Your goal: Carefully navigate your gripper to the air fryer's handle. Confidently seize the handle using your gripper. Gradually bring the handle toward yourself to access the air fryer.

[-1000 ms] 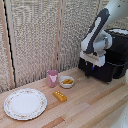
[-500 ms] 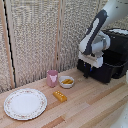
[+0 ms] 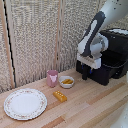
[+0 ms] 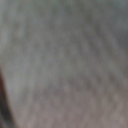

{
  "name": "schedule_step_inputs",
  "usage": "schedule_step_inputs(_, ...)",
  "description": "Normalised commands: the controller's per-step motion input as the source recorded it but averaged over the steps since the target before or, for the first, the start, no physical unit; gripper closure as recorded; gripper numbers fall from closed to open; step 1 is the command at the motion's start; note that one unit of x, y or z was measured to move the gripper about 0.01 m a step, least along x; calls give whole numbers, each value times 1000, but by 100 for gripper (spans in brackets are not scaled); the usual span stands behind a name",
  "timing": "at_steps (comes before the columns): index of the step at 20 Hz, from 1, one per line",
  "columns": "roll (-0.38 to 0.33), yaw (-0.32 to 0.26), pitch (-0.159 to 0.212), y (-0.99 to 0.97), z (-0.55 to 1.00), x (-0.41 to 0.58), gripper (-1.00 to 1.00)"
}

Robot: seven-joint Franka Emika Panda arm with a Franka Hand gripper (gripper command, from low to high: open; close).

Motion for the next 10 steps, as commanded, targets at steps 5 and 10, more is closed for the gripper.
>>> schedule_step_inputs(5,14,-18,7,5,574,94,-100)
schedule_step_inputs(10,0,0,101,21,497,186,-100)
